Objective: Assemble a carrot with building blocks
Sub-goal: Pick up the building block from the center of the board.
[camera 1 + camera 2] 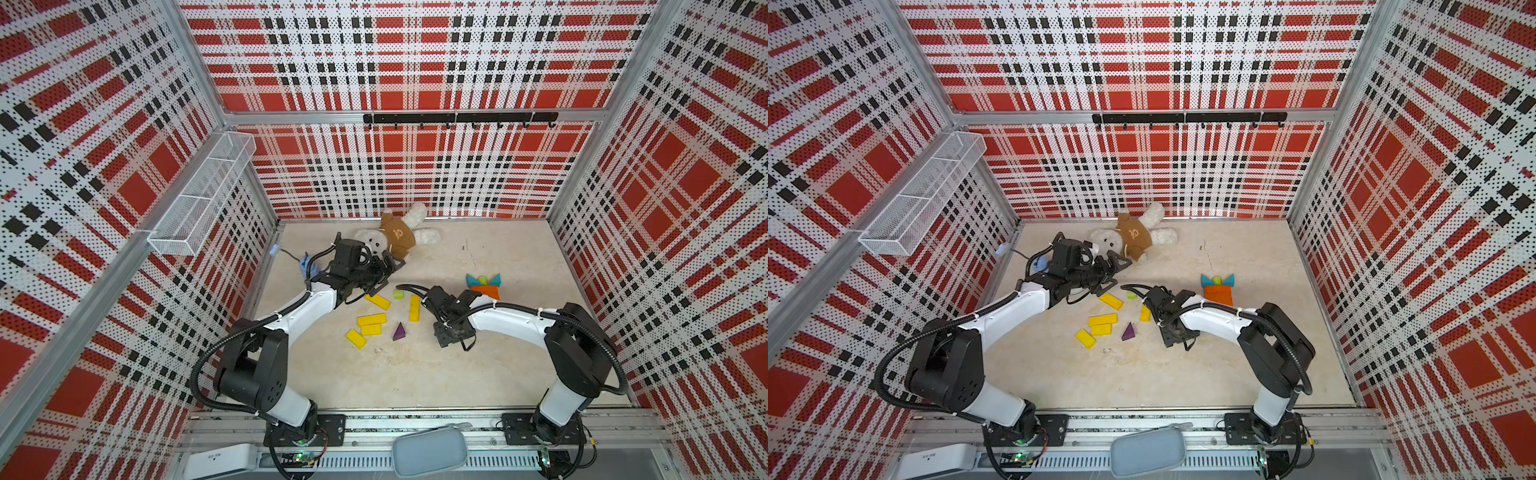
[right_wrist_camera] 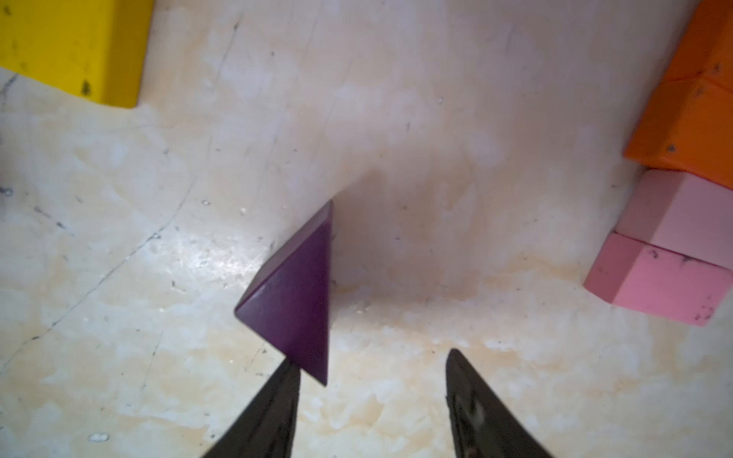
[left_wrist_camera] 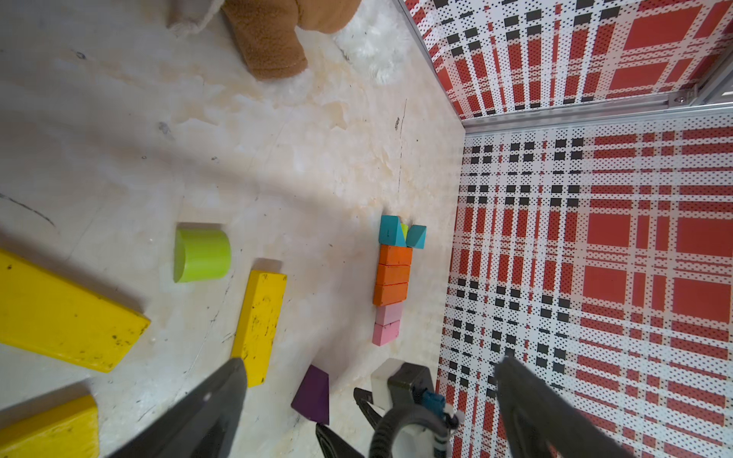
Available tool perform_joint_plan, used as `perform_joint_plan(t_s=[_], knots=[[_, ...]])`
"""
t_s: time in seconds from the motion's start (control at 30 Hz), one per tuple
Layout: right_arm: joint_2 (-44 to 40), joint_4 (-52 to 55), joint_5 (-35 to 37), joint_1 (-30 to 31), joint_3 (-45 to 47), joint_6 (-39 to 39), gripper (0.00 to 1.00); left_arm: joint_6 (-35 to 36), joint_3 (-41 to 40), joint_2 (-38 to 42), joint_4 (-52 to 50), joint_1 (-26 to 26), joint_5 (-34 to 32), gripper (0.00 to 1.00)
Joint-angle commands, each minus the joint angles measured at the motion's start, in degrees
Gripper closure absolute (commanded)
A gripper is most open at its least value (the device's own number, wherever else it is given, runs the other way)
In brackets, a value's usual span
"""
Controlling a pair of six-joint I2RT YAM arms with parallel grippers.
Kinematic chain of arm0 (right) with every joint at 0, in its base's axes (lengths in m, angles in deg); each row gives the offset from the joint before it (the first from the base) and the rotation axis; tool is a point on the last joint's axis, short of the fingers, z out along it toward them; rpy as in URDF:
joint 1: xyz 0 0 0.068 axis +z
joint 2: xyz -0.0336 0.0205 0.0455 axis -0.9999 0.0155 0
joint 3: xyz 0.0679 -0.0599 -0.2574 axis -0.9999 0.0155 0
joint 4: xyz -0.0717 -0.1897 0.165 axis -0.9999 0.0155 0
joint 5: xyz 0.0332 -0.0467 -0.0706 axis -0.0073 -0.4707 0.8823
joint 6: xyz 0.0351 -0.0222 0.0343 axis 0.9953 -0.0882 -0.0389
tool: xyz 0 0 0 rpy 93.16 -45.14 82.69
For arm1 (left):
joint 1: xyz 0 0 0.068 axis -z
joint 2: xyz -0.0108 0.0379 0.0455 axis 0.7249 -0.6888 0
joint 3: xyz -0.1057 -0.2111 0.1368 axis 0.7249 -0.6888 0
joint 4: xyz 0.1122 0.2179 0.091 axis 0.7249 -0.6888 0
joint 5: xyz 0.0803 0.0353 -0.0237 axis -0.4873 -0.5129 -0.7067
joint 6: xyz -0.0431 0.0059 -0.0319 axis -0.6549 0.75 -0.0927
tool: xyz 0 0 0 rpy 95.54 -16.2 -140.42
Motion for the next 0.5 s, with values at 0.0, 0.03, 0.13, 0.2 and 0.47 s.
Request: perform_joint_plan(t_s=[0.0,0.03,0.13,0.2,0.47], knots=[[-2.40,0.69,-0.29,-0.60,-0.16,-1.36,0.44,-0.17,-0.25,0.52,1.04,0.35,-0.12,0.00],[-2.76,0.55,-1.30,-0.58,-0.31,-2.04,0.44,-0.16,-0.25,0.47,1.04,0.36,-0.02,0.00],[-3.63,-1.98,-5.49,-0.58,-0.26,-4.10,0.45,-0.16,-0.16,0.54,1.04,0.36,0.07,0.00],[-3.14,-3.17,-6.88,-0.60,-0.69,-5.10,0.43,-0.16,-0.16,0.50,1.04,0.36,0.19,0.00],[4.78,-4.39,-6.97,-1.69,-5.37,-8.86,0.42,0.05,0.02,0.55,1.13,0.45,0.54,0.00]])
